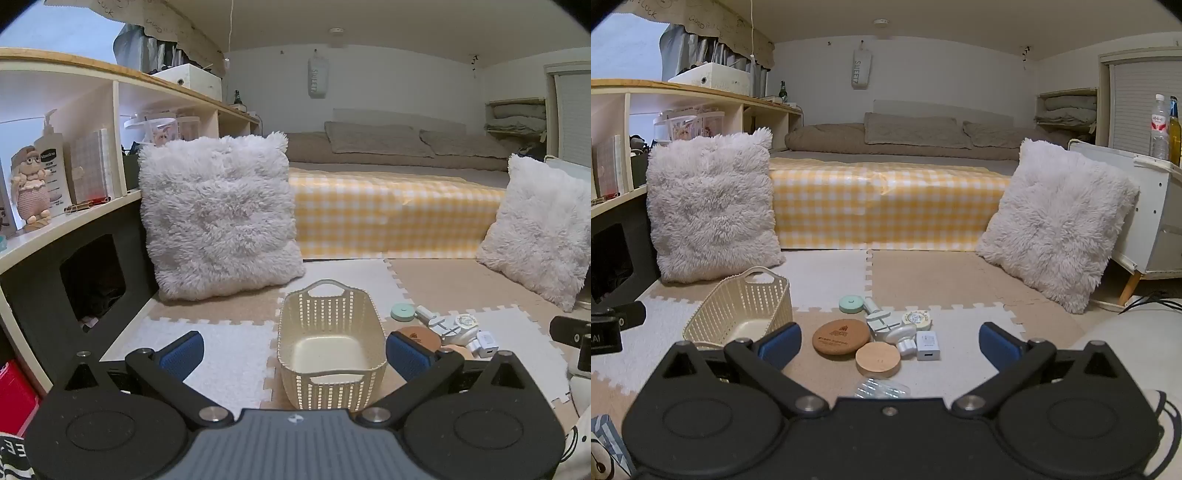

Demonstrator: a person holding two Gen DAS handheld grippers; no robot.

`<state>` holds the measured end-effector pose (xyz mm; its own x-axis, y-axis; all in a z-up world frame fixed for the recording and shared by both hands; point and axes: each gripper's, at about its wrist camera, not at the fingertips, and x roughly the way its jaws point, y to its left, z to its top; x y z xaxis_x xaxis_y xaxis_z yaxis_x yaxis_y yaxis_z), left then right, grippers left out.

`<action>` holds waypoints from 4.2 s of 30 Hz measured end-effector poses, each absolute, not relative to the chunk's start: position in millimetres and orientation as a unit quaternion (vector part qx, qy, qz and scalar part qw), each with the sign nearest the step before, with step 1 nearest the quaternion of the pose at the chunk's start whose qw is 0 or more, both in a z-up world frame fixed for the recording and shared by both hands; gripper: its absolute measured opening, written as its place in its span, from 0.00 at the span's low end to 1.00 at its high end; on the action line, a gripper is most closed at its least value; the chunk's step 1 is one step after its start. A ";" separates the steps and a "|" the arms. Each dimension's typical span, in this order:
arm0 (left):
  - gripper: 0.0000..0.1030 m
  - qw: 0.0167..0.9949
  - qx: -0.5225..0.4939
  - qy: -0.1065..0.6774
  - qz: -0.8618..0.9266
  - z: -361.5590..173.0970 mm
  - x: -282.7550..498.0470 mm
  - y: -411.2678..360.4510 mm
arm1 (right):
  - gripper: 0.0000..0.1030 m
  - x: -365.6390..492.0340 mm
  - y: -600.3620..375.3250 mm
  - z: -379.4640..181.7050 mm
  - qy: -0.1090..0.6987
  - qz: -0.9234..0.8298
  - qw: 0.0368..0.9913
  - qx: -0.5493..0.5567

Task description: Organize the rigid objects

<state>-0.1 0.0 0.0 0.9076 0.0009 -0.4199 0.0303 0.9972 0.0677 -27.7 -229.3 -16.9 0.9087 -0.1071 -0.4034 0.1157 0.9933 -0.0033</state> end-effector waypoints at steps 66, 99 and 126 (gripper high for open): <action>1.00 0.974 0.032 0.222 -0.009 -2.9 0.9 0.5 | 1.00 -26.1 -227.7 -18.2 0.210 -0.057 0.976 0.008; 1.00 0.976 0.026 0.217 -0.014 -2.1 -1.2 2.2 | 1.00 -26.2 -229.0 -17.1 0.210 -0.057 0.976 0.010; 1.00 0.971 -0.043 0.232 -0.046 37.6 72.9 29.7 | 1.00 13.9 -245.6 -1.5 0.217 -0.024 0.975 0.043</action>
